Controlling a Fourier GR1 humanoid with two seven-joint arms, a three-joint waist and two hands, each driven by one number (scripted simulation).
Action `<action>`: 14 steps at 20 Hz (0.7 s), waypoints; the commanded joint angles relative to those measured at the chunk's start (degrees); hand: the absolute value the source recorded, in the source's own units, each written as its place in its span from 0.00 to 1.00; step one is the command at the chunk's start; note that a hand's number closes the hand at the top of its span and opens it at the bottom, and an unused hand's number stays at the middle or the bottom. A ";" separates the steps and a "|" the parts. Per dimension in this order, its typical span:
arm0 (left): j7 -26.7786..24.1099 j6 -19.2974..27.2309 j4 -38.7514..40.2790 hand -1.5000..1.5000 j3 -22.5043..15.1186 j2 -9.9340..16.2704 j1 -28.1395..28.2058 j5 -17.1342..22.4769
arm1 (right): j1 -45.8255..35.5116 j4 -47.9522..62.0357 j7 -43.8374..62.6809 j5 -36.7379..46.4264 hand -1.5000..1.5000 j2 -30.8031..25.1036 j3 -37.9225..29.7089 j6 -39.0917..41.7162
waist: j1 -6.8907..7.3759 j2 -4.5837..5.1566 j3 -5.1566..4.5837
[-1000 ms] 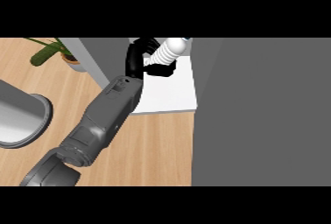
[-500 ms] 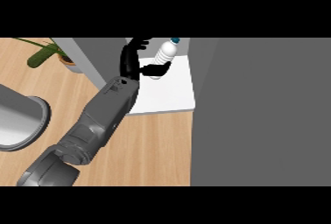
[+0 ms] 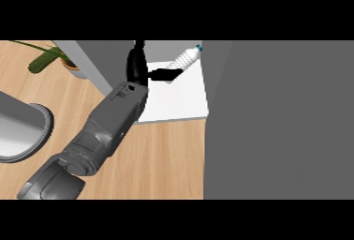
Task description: Pick up the bottled water, place it into the cabinet and close the cabinet
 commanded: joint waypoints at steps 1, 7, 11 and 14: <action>-3.27 -2.11 0.46 0.00 0.09 3.24 3.89 -0.44 | 2.49 -1.93 0.07 0.59 0.00 0.06 1.70 -0.03 | 0.16 0.41 -0.35; -8.16 -10.54 -4.46 0.00 3.12 2.97 4.39 1.99 | 2.29 -2.29 0.08 0.07 0.00 0.19 0.74 -0.82 | 1.51 -0.13 -0.32; -12.97 -16.85 -7.82 0.00 6.42 3.30 6.63 4.95 | 1.48 1.01 -3.31 2.03 0.00 0.81 0.60 -0.53 | 2.35 -0.43 -0.29; -16.51 -20.52 -9.63 0.00 6.52 2.53 9.39 4.88 | 1.34 -1.46 -0.32 0.18 0.00 -0.59 -0.57 -0.65 | 3.33 -0.80 -0.30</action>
